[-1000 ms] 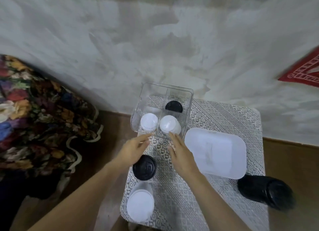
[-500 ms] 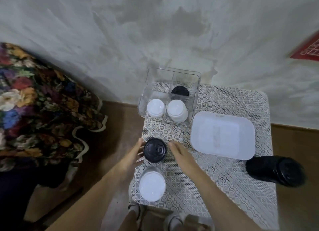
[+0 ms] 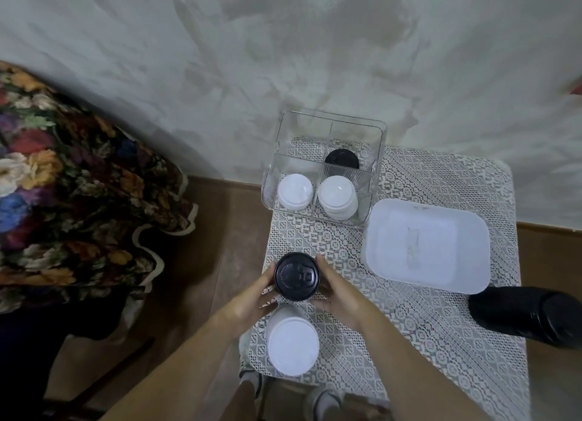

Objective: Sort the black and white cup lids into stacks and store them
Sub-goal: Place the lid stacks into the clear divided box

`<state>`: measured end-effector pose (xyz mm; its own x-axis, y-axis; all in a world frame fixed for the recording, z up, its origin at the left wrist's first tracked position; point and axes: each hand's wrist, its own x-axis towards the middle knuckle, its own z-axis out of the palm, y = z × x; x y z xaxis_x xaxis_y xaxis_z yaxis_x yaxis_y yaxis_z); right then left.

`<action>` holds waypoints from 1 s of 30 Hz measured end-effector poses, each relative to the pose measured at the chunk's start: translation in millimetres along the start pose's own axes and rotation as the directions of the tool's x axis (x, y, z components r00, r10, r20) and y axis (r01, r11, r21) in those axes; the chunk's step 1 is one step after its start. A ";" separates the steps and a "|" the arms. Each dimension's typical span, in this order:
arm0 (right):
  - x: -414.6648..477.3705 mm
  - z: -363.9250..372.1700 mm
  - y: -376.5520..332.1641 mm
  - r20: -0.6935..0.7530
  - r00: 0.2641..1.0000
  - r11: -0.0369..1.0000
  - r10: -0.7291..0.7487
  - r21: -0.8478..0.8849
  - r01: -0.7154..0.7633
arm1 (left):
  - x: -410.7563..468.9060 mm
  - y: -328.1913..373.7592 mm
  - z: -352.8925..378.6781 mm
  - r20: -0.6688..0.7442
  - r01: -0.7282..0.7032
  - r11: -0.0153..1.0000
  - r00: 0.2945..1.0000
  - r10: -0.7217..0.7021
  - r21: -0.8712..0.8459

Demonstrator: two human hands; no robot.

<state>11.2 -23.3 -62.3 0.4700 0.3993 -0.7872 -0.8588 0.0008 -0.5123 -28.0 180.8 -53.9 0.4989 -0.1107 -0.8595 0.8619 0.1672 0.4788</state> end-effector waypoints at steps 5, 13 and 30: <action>-4.7 4.1 -11.7 -0.007 1.000 0.999 -0.001 0.036 0.001 | 3.2 5.2 5.3 -0.013 -0.021 1.000 1.000 0.021 -0.012; -13.7 11.8 -31.9 -0.011 0.999 0.999 -0.048 -0.020 0.048 | -2.3 25.9 13.7 -0.058 -0.101 0.995 0.993 0.100 -0.006; -58.4 26.3 -114.4 0.000 0.969 0.966 -0.246 -0.076 0.245 | -40.3 101.2 30.5 0.123 -0.342 0.939 0.934 0.335 0.035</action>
<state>76.6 -22.6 51.3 0.6669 0.3868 -0.6369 -0.6992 0.0293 -0.7143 41.9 172.4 34.7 0.7662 -0.1682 -0.6202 0.6420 0.1608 0.7496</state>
